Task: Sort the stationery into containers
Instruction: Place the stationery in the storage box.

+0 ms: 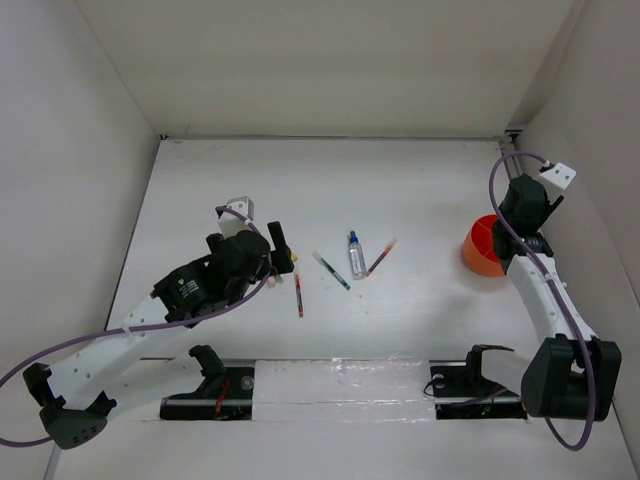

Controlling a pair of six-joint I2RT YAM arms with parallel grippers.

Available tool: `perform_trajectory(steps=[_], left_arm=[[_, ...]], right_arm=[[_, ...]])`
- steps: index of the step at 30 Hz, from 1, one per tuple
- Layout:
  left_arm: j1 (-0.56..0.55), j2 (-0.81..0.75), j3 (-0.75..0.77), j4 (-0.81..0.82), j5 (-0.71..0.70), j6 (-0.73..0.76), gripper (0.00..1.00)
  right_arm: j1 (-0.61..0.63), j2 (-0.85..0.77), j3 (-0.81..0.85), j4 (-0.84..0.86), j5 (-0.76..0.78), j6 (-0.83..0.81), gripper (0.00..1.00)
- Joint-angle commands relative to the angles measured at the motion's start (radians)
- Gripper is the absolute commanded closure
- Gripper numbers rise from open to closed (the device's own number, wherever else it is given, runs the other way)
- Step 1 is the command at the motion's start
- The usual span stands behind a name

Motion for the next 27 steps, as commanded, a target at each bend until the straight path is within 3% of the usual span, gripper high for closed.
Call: perform_trajectory(steps=[1,5,9,10,14,16,17,20,27], left_arm=[[-0.002,-0.001,-0.01,0.024,-0.002,0.013,0.0],[-0.002,-0.001,-0.01,0.024,-0.002,0.013,0.0],[-0.002,-0.001,-0.01,0.024,-0.002,0.013,0.0],[-0.002,-0.001,-0.01,0.024,-0.002,0.013,0.0],[-0.002,-0.001,-0.01,0.024,-0.002,0.013,0.0],[-0.002,-0.01,-0.01,0.024,-0.002,0.013,0.0],[-0.002,-0.01,-0.01,0.024,-0.002,0.013,0.0],[-0.002,-0.01,-0.01,0.024,-0.002,0.013,0.0],[-0.002,-0.01,-0.01,0.024,-0.011,0.013,0.0]], right_arm=[[-0.008,0.008,0.019,0.085,0.04,0.0,1.0],[-0.008,0.008,-0.001,0.085,0.06,0.01,0.99],[-0.008,-0.003,-0.01,0.085,0.06,0.019,0.9],[-0.008,-0.003,-0.01,0.085,0.06,0.019,0.83],[-0.008,-0.003,-0.02,0.085,0.051,0.019,0.79],[-0.008,-0.012,-0.029,0.085,0.042,0.019,0.72],[-0.008,-0.012,-0.029,0.085,0.025,0.019,0.62],[-0.008,-0.043,-0.038,0.085,-0.05,0.019,0.47],[-0.008,-0.066,-0.038,0.085,-0.102,0.007,0.33]])
